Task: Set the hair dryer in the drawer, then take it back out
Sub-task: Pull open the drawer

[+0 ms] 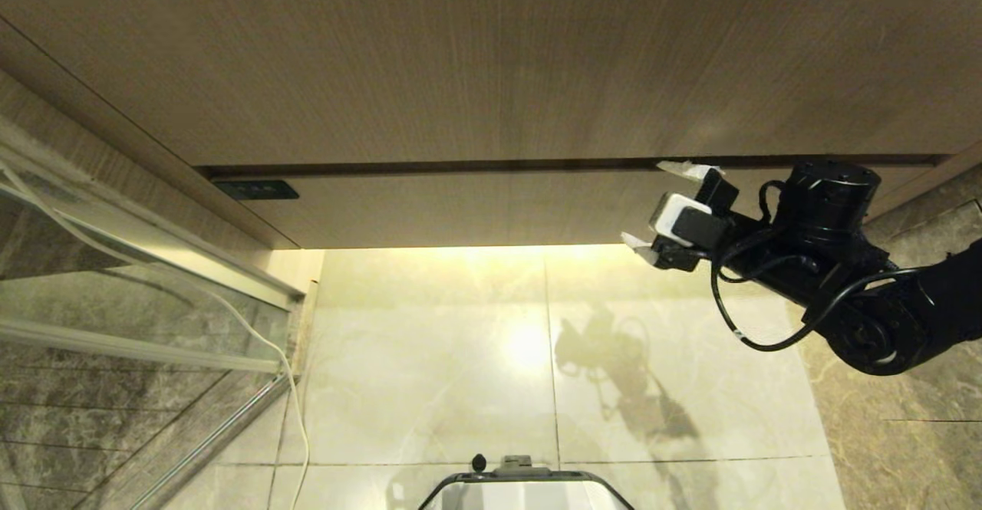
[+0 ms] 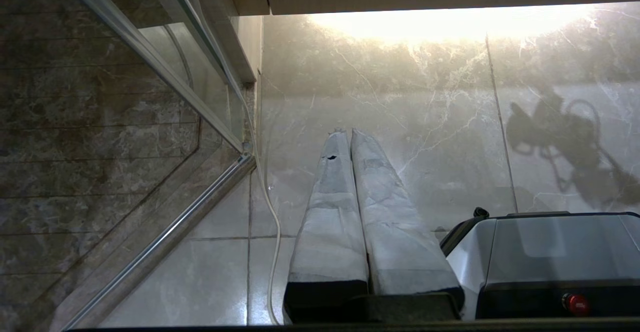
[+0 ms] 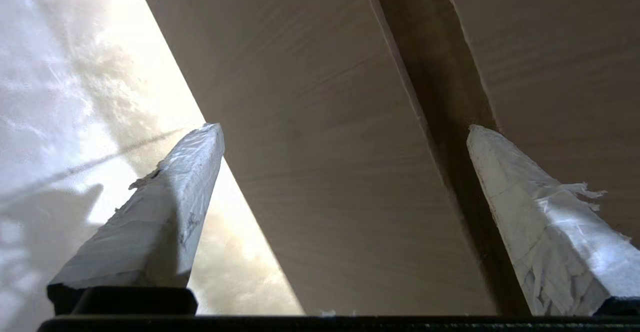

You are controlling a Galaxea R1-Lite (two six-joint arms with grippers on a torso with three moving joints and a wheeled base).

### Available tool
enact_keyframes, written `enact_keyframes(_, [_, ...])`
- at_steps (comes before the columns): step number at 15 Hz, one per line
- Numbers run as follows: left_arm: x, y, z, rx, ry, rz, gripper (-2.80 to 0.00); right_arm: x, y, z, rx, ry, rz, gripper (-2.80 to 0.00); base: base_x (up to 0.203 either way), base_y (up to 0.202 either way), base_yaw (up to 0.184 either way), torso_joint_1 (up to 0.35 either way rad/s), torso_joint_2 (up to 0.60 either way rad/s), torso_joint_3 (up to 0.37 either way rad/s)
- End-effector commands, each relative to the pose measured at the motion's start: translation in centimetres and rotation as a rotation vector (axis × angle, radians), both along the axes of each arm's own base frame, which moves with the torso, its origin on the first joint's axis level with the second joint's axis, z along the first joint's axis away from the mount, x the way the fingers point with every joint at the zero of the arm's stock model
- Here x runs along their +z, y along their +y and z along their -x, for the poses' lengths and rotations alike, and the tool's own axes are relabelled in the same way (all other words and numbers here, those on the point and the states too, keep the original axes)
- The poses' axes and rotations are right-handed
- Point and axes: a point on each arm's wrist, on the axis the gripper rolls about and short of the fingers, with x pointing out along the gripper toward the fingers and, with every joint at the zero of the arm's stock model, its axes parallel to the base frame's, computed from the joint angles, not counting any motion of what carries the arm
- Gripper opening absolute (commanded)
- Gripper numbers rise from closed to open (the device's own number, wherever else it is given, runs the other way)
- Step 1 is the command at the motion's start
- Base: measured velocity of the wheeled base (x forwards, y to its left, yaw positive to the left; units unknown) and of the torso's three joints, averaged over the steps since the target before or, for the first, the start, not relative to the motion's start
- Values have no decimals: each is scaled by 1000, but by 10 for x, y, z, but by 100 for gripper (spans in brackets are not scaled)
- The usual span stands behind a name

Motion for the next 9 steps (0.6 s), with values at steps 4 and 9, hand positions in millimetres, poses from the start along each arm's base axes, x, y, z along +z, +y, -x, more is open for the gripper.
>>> enact_keyframes(4, [0, 0, 0, 0, 1, 0, -280, 1, -7, 1, 104, -78, 110, 0, 0, 0, 0, 0, 0, 0])
enact_keyframes(9, [0, 0, 0, 0, 1, 0, -280, -5, -3, -15, 96, -60, 111, 0, 0, 0, 0, 0, 0, 0])
